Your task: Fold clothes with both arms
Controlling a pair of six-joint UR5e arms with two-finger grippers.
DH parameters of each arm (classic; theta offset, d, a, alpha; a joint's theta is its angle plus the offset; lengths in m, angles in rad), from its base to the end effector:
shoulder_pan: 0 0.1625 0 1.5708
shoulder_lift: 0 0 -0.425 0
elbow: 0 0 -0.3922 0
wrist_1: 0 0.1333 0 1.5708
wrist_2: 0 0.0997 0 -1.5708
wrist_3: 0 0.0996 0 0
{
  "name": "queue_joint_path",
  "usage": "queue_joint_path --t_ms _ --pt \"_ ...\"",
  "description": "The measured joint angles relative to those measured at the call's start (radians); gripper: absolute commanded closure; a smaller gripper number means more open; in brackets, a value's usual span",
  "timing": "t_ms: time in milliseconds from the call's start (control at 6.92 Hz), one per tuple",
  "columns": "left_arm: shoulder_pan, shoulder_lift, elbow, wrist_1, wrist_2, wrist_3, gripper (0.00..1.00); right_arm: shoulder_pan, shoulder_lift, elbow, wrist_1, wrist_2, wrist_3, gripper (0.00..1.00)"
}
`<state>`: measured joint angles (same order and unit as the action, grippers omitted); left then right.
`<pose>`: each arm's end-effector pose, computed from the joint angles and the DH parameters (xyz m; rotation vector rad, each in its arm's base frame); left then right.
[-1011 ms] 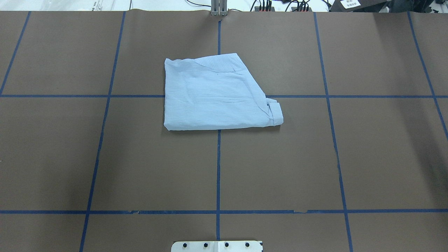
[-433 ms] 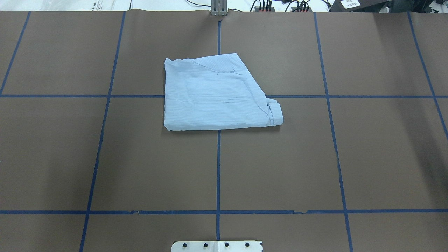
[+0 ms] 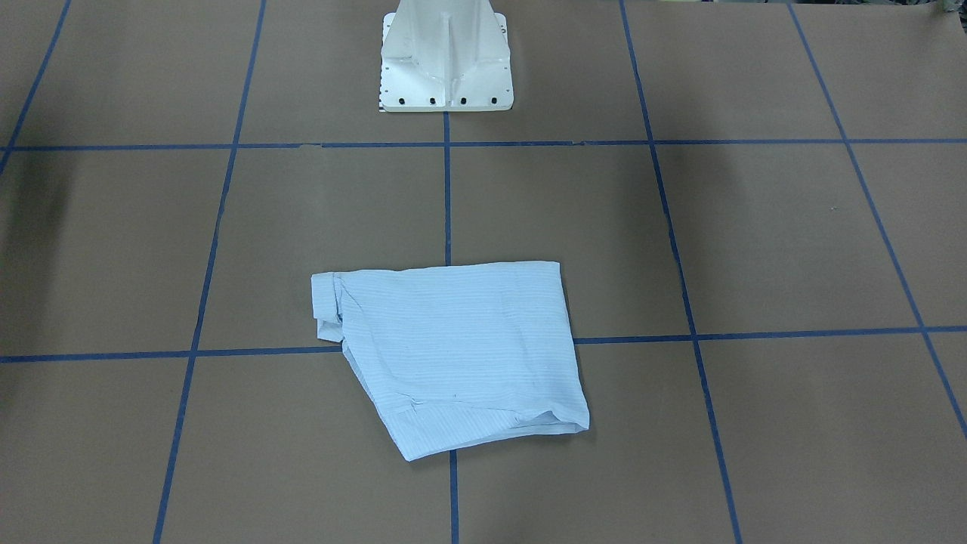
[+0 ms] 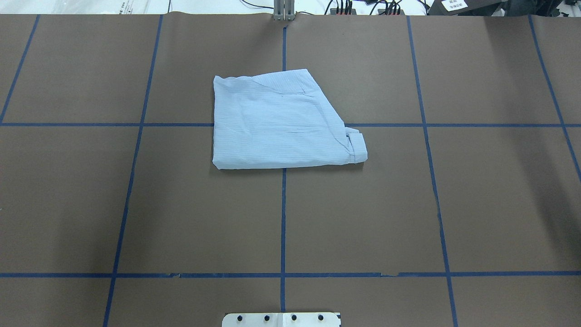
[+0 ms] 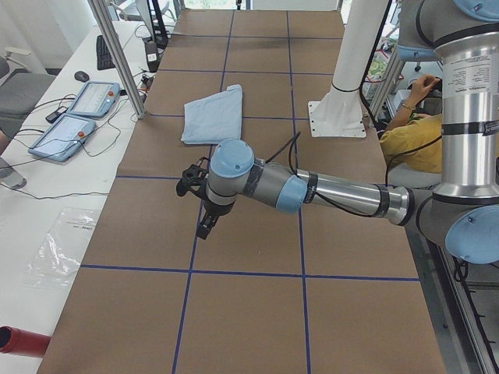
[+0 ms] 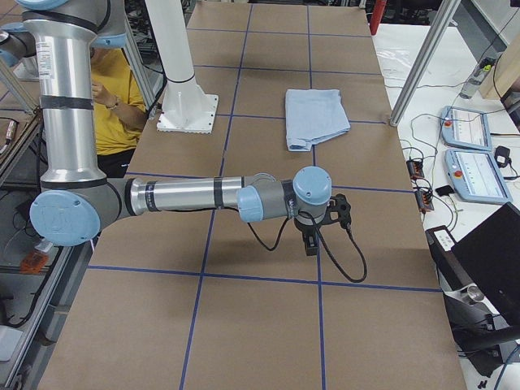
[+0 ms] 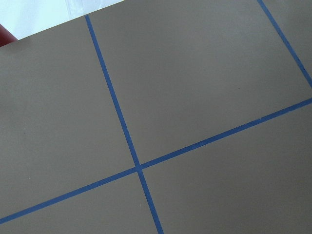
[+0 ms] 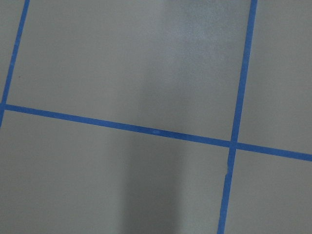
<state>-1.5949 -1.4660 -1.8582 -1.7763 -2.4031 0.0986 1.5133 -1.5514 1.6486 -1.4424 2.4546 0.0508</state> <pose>-0.0707 -0.4573 0.5383 0.4155 0.7986 0.2309 0.0269 -0.5123 0.5886 0.1628 -0.8901 -0.1059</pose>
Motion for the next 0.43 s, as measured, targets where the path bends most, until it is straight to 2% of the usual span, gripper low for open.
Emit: queue_joint_path --t_ms 433 --pt "0.011 -0.005 0.022 -0.002 -0.002 0.003 0.00 -0.006 -0.002 -0.008 -0.005 -0.025 -0.001 0.00"
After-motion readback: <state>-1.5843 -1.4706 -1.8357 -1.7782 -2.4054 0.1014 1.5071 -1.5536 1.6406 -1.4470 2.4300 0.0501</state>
